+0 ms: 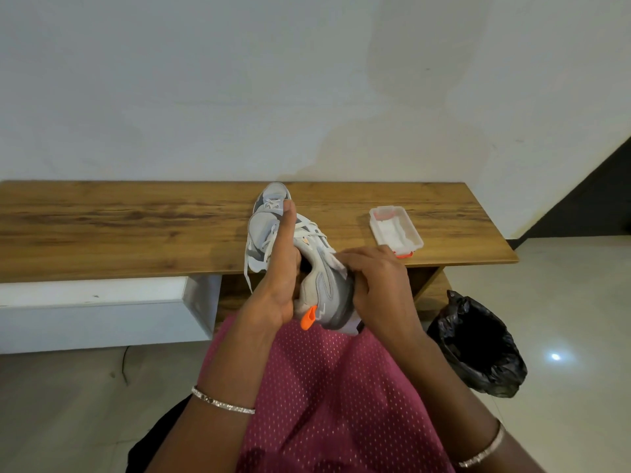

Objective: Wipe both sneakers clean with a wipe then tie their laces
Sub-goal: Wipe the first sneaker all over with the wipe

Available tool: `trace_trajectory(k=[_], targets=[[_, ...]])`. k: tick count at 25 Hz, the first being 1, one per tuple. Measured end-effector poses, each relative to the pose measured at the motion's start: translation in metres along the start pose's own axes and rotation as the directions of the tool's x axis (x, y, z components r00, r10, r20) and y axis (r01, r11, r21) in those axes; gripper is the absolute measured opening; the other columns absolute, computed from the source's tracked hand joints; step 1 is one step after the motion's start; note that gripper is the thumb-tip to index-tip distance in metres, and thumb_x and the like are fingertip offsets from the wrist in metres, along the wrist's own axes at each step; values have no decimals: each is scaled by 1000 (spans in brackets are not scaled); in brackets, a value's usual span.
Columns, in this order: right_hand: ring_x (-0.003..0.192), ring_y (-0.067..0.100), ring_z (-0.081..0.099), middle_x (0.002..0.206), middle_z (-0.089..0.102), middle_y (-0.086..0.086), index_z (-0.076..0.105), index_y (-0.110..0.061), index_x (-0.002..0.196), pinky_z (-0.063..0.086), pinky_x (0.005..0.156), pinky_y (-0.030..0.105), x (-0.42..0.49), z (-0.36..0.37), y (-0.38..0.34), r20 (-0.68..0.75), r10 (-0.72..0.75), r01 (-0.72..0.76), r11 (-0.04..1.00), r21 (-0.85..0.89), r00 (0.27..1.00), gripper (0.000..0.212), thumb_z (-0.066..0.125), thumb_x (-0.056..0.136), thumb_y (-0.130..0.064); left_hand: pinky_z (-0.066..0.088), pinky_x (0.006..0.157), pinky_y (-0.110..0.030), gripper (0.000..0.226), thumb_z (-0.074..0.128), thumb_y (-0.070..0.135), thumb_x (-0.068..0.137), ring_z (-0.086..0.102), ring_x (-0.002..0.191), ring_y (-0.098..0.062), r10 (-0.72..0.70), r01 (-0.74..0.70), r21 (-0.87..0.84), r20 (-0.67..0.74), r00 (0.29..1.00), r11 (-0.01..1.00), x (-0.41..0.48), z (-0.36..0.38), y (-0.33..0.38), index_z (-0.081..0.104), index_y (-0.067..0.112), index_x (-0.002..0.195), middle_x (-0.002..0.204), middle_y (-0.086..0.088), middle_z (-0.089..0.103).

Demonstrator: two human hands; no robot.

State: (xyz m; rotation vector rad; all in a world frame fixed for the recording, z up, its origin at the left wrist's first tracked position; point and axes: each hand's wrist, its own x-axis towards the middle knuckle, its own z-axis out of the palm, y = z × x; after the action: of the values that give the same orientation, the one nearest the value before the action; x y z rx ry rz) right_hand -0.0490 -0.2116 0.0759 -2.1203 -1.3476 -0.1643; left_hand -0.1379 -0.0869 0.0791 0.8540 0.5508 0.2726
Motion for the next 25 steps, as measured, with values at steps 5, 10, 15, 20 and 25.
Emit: trace_trajectory(k=[5, 10, 15, 20, 25], targets=[[98, 21, 61, 108, 74, 3, 76, -9, 106, 48, 80, 26, -14, -8, -15, -95, -140, 141, 990, 6, 986, 27, 54, 90, -13, 50, 98, -47, 92, 50, 89, 74, 62, 104, -31, 52, -46, -145, 37, 998, 988, 2, -16, 8, 62, 8, 114, 104, -18, 63], [101, 24, 59, 123, 68, 5, 73, -6, 115, 53, 80, 34, -60, 4, -20, -145, -254, 258, 966, 8, 956, 29, 54, 92, -9, 46, 107, -51, 109, 59, 89, 69, 56, 113, -33, 56, -66, -187, -60, 997, 980, 8, -27, 11, 58, 2, 135, 120, -19, 55], [101, 25, 62, 116, 71, 7, 73, -6, 113, 55, 80, 37, -30, 2, 2, -160, -168, 168, 986, -17, 973, 33, 49, 93, -15, 52, 95, -46, 69, 65, 73, 77, 66, 100, -30, 14, -23, -90, -100, 995, 996, 4, -19, 8, 72, 8, 99, 101, -15, 67], [101, 23, 61, 114, 72, 5, 74, -7, 113, 52, 83, 33, -22, 1, 4, -176, -109, 113, 994, 10, 978, 29, 52, 93, -11, 52, 97, -46, 69, 65, 69, 79, 70, 98, -31, 41, -54, -91, -140, 989, 994, 0, -19, 13, 72, 6, 107, 105, -19, 70], [111, 22, 59, 123, 68, 3, 73, -9, 117, 49, 92, 27, -64, 10, -1, -257, -155, 172, 984, 44, 954, 27, 53, 102, -19, 51, 90, -44, 58, 66, 64, 82, 66, 86, -28, 83, -104, -120, -169, 982, 987, 4, -26, 17, 74, 10, 102, 91, -15, 68]])
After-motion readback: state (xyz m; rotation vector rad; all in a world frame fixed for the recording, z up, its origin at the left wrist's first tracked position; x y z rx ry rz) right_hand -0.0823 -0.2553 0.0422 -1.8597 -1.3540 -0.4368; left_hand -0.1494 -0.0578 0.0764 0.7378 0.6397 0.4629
